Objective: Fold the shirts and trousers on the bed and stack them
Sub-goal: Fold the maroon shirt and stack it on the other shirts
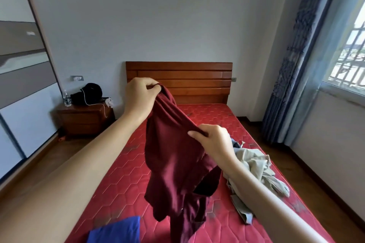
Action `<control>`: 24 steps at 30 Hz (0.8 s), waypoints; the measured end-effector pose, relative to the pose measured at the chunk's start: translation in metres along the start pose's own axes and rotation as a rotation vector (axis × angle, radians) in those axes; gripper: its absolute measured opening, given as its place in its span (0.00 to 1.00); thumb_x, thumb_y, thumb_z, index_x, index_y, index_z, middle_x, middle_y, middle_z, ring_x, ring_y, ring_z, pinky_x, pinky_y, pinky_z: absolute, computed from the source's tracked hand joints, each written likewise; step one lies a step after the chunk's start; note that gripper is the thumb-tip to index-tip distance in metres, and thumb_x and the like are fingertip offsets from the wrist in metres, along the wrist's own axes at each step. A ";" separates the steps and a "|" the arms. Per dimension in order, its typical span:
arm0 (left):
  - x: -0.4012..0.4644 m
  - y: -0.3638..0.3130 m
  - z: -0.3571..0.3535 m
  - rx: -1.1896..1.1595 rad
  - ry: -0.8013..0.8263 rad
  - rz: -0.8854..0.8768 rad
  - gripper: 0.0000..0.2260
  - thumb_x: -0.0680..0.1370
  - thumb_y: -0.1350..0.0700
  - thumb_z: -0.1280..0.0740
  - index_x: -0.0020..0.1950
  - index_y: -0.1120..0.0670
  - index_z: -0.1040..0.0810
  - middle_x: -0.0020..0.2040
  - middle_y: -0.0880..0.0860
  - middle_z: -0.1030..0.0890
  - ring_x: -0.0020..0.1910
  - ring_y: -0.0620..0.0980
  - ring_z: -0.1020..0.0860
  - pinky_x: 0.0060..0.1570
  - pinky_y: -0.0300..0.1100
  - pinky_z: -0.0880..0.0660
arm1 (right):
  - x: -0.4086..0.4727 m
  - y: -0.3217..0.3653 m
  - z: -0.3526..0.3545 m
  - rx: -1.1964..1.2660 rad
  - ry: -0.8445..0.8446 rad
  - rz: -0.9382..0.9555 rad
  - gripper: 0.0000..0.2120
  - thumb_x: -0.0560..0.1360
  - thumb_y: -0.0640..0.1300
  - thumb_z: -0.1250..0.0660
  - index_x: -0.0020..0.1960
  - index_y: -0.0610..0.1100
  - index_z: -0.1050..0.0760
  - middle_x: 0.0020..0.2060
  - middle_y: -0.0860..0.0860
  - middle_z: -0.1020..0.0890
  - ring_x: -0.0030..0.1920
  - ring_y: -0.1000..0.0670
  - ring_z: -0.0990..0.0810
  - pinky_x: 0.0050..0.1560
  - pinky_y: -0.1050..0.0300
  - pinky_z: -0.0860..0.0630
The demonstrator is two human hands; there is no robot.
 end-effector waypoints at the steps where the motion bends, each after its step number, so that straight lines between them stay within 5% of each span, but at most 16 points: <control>1: 0.001 0.010 0.001 -0.006 0.004 0.037 0.05 0.75 0.62 0.30 0.45 0.57 0.14 0.38 0.43 0.20 0.37 0.35 0.24 0.38 0.19 0.33 | 0.002 0.002 0.004 -0.002 0.017 0.001 0.13 0.72 0.57 0.29 0.38 0.47 0.21 0.31 0.54 0.20 0.36 0.49 0.20 0.40 0.52 0.24; 6: -0.004 0.054 -0.008 -0.032 0.077 0.248 0.07 0.74 0.62 0.31 0.41 0.51 0.16 0.39 0.47 0.18 0.39 0.39 0.22 0.39 0.31 0.29 | 0.026 0.029 0.012 0.171 0.059 0.017 0.10 0.71 0.53 0.26 0.37 0.47 0.18 0.31 0.50 0.18 0.34 0.50 0.20 0.39 0.49 0.22; 9: -0.010 0.067 -0.018 -0.052 0.194 0.302 0.06 0.75 0.62 0.32 0.47 0.55 0.16 0.45 0.52 0.15 0.46 0.46 0.19 0.38 0.23 0.29 | 0.052 0.051 0.010 0.202 0.034 0.062 0.12 0.71 0.51 0.26 0.36 0.42 0.19 0.32 0.44 0.18 0.33 0.45 0.21 0.39 0.47 0.24; 13: -0.021 0.051 -0.021 -0.023 0.389 0.016 0.16 0.77 0.42 0.35 0.59 0.49 0.20 0.58 0.42 0.21 0.57 0.37 0.25 0.55 0.29 0.32 | 0.084 0.080 0.004 0.167 0.129 0.159 0.10 0.71 0.51 0.26 0.39 0.44 0.17 0.34 0.49 0.17 0.35 0.50 0.21 0.41 0.50 0.24; 15: -0.023 0.038 -0.018 -0.119 0.517 -0.100 0.22 0.73 0.35 0.36 0.64 0.42 0.26 0.59 0.34 0.25 0.58 0.28 0.28 0.55 0.22 0.35 | 0.094 0.093 0.003 0.162 0.248 0.236 0.08 0.72 0.49 0.26 0.41 0.44 0.16 0.35 0.50 0.16 0.37 0.49 0.19 0.43 0.50 0.24; 17: -0.018 0.035 -0.014 -0.170 0.584 -0.084 0.19 0.72 0.38 0.32 0.61 0.42 0.25 0.53 0.35 0.21 0.54 0.30 0.25 0.53 0.25 0.30 | 0.101 0.101 0.006 0.182 0.322 0.293 0.07 0.72 0.48 0.26 0.42 0.43 0.16 0.37 0.48 0.15 0.40 0.47 0.18 0.46 0.48 0.23; 20: -0.004 0.039 -0.009 -0.148 0.427 -0.064 0.04 0.74 0.47 0.29 0.46 0.45 0.19 0.39 0.42 0.18 0.40 0.37 0.21 0.41 0.32 0.28 | 0.106 0.100 0.013 0.317 0.331 0.326 0.03 0.72 0.47 0.26 0.42 0.47 0.16 0.37 0.50 0.15 0.38 0.53 0.19 0.44 0.53 0.22; 24: 0.002 0.032 -0.005 -0.160 0.261 -0.097 0.01 0.75 0.53 0.29 0.44 0.48 0.18 0.38 0.41 0.18 0.39 0.37 0.21 0.39 0.30 0.28 | 0.095 0.072 0.016 0.488 0.372 0.244 0.08 0.69 0.55 0.25 0.44 0.52 0.17 0.39 0.53 0.15 0.40 0.57 0.18 0.41 0.66 0.24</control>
Point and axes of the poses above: each hand's wrist, its own x-axis towards the middle knuckle, its own z-axis out of the back of the hand, y = z × x, the point moved 3 cm from there along x, towards the middle knuckle
